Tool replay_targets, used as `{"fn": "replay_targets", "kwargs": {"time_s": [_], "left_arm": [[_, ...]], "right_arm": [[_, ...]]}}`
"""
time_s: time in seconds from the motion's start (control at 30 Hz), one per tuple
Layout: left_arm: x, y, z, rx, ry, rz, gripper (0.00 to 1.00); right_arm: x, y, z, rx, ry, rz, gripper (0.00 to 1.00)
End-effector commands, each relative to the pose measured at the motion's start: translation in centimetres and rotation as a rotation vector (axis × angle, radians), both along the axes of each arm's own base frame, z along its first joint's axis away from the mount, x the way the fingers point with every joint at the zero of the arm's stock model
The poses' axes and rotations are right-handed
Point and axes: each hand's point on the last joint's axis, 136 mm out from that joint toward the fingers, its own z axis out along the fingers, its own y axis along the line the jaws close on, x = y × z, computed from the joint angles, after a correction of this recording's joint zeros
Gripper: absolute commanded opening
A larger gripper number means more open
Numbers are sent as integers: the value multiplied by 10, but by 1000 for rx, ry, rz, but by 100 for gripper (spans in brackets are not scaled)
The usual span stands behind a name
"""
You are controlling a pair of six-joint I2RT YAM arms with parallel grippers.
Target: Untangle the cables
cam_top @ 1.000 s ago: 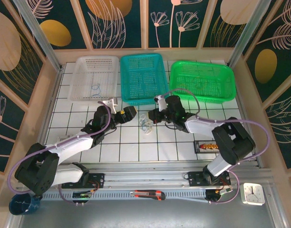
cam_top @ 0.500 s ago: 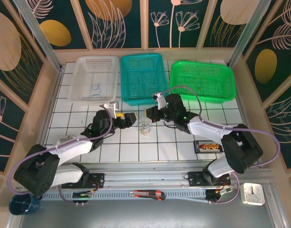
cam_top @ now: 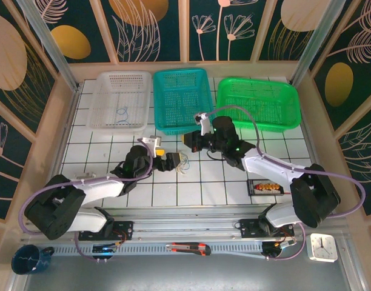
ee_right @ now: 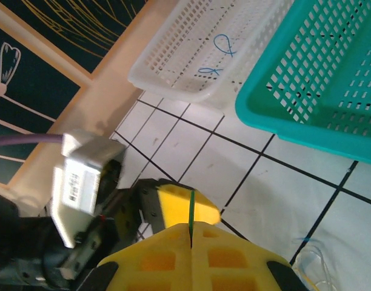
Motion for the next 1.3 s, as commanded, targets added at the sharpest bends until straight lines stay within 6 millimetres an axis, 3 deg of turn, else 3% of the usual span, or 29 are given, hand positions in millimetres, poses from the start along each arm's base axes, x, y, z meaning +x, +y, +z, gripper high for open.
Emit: {"fn": "replay_targets", "kwargs": {"time_s": [0.0,0.27,0.6,0.87,1.07,1.17,1.27], "left_arm": [[7,-15,19,-36,-75,-36,96],[13,-22,4,-24,-48,-28,86],[10,-16,-29,1,13,-4,58],[7,-13,-44,13,46,1,52],[5,-15,-35,-13,42,-8,55],[4,-17,-24,-28,33,-17,62],[4,-20,-9,-48,22,-29,71]], "right_arm": [[-6,6,41,81,-36,15,0],[-14,12,70,142,-45,43,0],[-24,6,138,249,-121,54,0],[-26,-9,180,338,-170,29,0],[0,-43,180,329,-189,-112,0],[21,-70,172,307,-191,-234,0],[51,-113,163,280,-203,-404,0]]}}
